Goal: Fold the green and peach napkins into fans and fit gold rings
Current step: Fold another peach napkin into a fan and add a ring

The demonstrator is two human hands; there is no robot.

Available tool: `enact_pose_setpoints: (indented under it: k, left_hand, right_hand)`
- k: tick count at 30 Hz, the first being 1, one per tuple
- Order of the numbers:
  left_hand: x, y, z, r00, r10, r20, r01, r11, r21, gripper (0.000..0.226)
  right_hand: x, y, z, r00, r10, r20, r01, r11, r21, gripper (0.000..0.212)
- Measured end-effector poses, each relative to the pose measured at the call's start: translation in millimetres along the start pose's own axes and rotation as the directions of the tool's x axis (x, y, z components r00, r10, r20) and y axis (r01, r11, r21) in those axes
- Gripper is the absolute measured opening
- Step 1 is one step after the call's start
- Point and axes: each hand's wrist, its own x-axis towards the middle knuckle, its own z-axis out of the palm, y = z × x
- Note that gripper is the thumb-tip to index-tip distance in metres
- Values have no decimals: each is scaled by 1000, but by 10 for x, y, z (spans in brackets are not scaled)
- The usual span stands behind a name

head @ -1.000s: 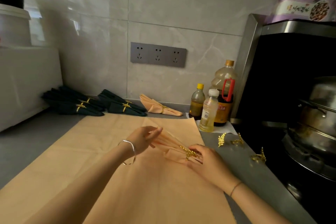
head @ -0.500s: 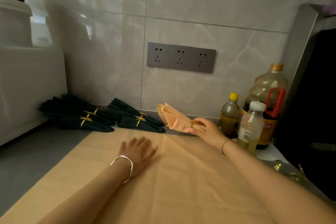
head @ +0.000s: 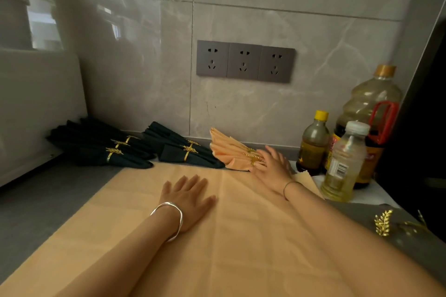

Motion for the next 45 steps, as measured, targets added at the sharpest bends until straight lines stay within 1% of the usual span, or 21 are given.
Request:
enact_pose_setpoints:
  k: [3,5,8,10,12,15,19,22,25,26,29,31,33,36,40,45]
  left_hand:
    - [-57,43,-7,1000,-10,25,10,1000,-8,64]
    - [-152,77,-11,999,-10,36,10,1000,-9,65]
    - [-286,133,-13,999,-21,39,22,1000,-16,65]
    - [-372,166,-14,999,-33,39,34,999,-26,65]
    - [-479,196,-13,999,-37,35,38,999,-36,64]
    - [-623,220,-12,999,-23,30,25,998,-52,62]
    - [-782,260,-8,1000,-22,22,24,998,-64,59]
    - [-835,259,-40,1000,6,4,-6,997,-78,58]
    - [-821,-23,-139,999,8,-38,-13,989,-150,58]
    - [-800,-179,-167,998,-9,-54,1,990,-143,57]
    - [-672,-694,-232,995,-69,-76,65,997,-51,56]
    - [-557,-993,-270,990,-121,-75,119,992,-26,54]
    - [-389,-1238,-290,984,-160,-81,160,987,-8,54]
    - [-136,-1462,-285,981,-173,-84,176,984,31,53]
    - [164,-1583,-239,985,-167,-51,170,984,51,51]
    - [374,-1693,-251,976,-218,-23,218,976,-29,51]
  right_hand:
    - [-276,-110,-46,999,9,-33,-8,999,36,60]
    - [-546,-215,-113,1000,-12,8,12,1000,8,57]
    - [-1009,-417,-191,986,-68,151,68,998,8,55]
    - [-1275,-570,-194,952,-101,289,101,995,16,55]
    - [-1457,-681,-168,926,-78,370,105,993,-54,55]
    - [-1575,-718,-171,928,-50,368,98,988,-115,55]
    - [-1681,-732,-228,928,-51,370,101,988,-116,53]
    - [-1716,-754,-298,923,-40,383,97,986,-133,52]
    - [-1677,-846,-353,920,-50,389,111,985,-135,52]
    - [-1645,-909,-335,921,-73,383,120,988,-100,52]
    - [-1507,-1204,-205,915,-183,361,175,983,56,52]
    - [-1345,-1457,-54,894,-256,367,240,967,91,52]
    - [-1126,-1708,119,871,-306,384,297,951,86,51]
    - [-791,-1959,385,872,-302,385,314,949,34,52]
    - [-504,-2028,673,875,-233,425,282,958,-53,52]
    - [-620,-1867,675,869,-268,416,305,952,-25,52]
